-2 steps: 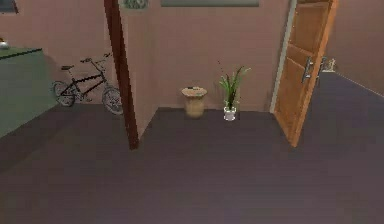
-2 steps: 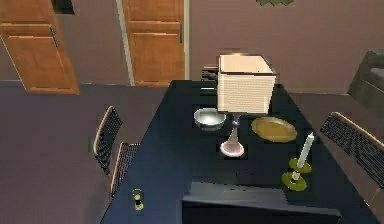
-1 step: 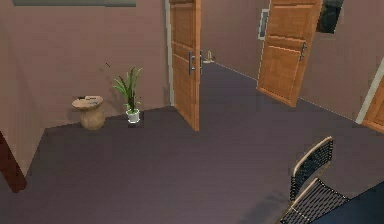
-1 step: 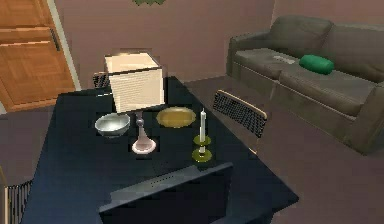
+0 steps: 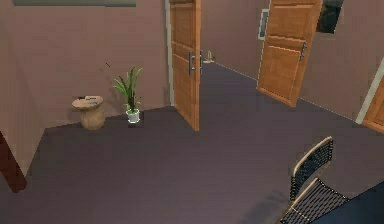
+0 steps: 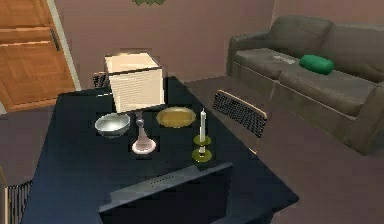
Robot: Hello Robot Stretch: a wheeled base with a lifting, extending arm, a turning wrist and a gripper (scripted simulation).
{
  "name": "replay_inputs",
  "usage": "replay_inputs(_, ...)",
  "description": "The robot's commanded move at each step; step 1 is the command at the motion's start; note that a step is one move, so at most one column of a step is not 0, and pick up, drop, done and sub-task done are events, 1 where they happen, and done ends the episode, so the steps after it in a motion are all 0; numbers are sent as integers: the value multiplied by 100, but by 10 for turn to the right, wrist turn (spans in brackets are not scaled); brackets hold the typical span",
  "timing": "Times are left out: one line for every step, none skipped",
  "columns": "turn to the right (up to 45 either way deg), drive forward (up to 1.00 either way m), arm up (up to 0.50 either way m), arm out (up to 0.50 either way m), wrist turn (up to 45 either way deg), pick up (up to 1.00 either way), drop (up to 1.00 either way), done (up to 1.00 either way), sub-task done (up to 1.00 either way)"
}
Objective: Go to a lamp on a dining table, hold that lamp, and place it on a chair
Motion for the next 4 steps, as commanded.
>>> replay_inputs(0, 0, 34, 0, 0, 0, 0, 0, 0)
replay_inputs(0, 0, 0, 42, 0, 0, 0, 0, 0)
replay_inputs(0, 0, 0, 0, 450, 0, 0, 0, 0)
replay_inputs(0, 0, 0, 0, 450, 0, 0, 0, 0)
